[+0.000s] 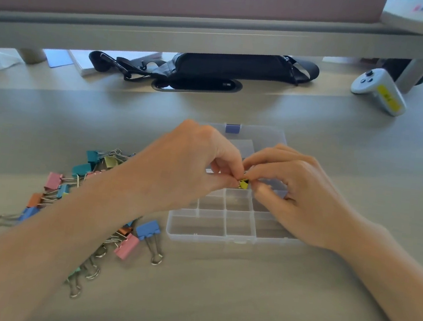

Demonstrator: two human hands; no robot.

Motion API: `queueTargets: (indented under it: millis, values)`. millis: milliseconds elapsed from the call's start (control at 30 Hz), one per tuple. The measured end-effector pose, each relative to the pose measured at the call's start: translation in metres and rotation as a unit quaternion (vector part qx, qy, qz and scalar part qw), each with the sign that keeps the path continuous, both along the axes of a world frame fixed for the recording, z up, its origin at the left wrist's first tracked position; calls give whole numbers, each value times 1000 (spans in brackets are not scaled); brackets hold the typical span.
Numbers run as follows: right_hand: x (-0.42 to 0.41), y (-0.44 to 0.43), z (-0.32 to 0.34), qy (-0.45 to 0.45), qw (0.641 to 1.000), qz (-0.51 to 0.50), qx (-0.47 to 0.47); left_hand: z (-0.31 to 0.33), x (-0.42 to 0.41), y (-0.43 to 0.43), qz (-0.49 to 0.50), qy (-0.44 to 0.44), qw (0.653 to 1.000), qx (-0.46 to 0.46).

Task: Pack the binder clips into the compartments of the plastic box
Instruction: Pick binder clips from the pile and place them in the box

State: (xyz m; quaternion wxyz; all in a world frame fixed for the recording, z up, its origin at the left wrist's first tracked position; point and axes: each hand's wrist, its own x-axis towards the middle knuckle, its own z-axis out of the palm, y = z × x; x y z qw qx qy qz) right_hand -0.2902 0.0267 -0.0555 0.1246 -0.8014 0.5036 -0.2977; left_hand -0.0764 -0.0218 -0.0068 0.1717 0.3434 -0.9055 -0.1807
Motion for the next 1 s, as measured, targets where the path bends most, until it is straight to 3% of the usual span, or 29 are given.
queueTargets:
  millis: [500,767,1000]
  values:
    - [0,1,3,-84,996,-32,-10,0,-14,2,39,-33,998,-30]
    - [1,1,3,-37,998,16,-40,3,-22,-2,80,-18,997,0]
    - [-1,0,0,-4,999,24,-41,12,-30,-5,88,-59,994,28]
